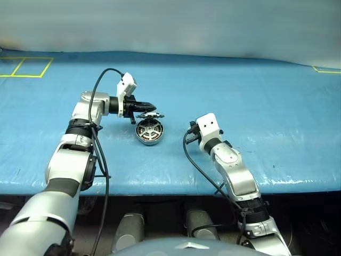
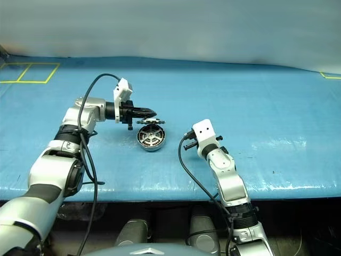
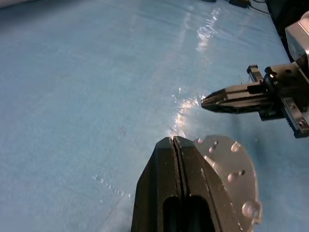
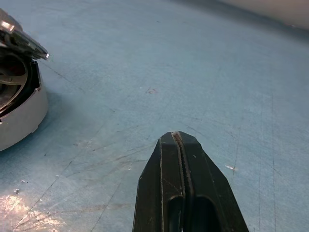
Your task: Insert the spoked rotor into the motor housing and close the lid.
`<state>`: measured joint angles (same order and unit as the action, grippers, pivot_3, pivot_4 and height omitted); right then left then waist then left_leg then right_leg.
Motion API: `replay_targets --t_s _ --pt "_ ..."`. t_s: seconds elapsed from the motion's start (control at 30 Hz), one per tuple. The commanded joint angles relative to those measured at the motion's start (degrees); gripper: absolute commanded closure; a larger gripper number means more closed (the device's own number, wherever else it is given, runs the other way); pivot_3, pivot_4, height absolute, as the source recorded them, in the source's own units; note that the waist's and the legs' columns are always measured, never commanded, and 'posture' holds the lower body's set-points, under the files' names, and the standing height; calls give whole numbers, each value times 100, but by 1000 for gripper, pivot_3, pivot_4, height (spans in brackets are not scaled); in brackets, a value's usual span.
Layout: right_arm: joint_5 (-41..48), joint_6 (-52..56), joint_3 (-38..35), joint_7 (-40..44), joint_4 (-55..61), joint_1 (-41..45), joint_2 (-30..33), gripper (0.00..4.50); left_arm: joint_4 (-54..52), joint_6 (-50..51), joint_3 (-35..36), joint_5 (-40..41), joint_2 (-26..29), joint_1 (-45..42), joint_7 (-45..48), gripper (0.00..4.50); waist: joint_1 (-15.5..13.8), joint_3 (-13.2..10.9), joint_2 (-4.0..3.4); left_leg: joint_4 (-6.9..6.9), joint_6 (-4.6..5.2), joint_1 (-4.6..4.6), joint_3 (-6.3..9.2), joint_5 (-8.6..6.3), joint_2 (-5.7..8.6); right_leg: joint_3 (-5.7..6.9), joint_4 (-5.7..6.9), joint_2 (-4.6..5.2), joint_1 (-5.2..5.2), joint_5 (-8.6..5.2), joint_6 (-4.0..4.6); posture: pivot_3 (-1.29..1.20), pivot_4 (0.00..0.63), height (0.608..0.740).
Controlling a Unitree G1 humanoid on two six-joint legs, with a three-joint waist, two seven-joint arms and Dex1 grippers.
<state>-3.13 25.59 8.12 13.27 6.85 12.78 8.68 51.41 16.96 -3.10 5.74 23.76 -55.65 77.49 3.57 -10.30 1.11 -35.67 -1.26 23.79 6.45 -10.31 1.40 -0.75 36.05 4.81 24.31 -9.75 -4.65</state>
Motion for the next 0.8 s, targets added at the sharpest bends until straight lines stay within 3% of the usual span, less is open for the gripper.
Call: replay_targets --t_s 0.03,0.47,0.8 --pt "2 -73 5 -15 78 137 -22 4500 -552 212 41 185 99 116 52 4473 -4 0 0 0 0 0 0 0 0 0 0 0 0 0 0 0 150 740" --pt "-5 -87 22 -26 52 157 -29 4500 -1595 720 -341 334 13 1029 104 4473 -13 0 0 0 0 -3 0 0 0 -1 0 0 -1 -3 6 0 150 740" --pt "-10 -92 42 -47 64 130 -51 4500 -2550 777 -978 147 242 1868 90 4473 -13 2 -3 3 0 -10 -1 0 -1 -2 3 0 -4 -16 30 0 150 740"
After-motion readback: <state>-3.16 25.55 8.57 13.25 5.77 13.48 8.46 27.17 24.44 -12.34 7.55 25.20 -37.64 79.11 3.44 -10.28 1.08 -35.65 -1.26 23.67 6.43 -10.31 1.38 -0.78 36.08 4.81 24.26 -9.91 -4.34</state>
